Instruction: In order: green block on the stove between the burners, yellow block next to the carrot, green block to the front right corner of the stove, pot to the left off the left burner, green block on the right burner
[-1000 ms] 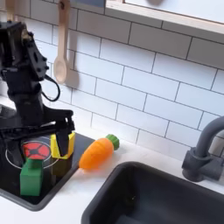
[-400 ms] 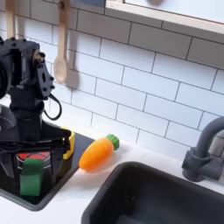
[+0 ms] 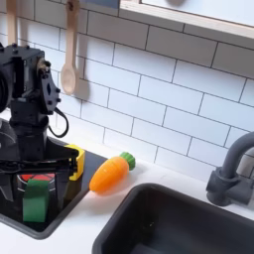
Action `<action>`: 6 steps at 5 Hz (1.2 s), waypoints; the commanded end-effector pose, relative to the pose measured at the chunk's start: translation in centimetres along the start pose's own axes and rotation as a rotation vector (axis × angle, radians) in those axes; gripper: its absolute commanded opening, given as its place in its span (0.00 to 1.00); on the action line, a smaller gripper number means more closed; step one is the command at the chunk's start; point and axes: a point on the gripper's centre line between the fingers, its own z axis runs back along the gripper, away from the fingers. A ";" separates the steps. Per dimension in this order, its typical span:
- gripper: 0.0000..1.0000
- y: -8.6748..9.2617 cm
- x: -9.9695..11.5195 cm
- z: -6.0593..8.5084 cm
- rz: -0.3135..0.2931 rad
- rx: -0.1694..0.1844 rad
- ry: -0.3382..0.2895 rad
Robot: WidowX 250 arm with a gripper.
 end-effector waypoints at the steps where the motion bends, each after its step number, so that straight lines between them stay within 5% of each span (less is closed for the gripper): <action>1: 1.00 0.8 0.6 -0.3 0.027 0.007 0.003; 6: 1.00 -0.2 -0.2 -1.9 0.032 0.029 0.000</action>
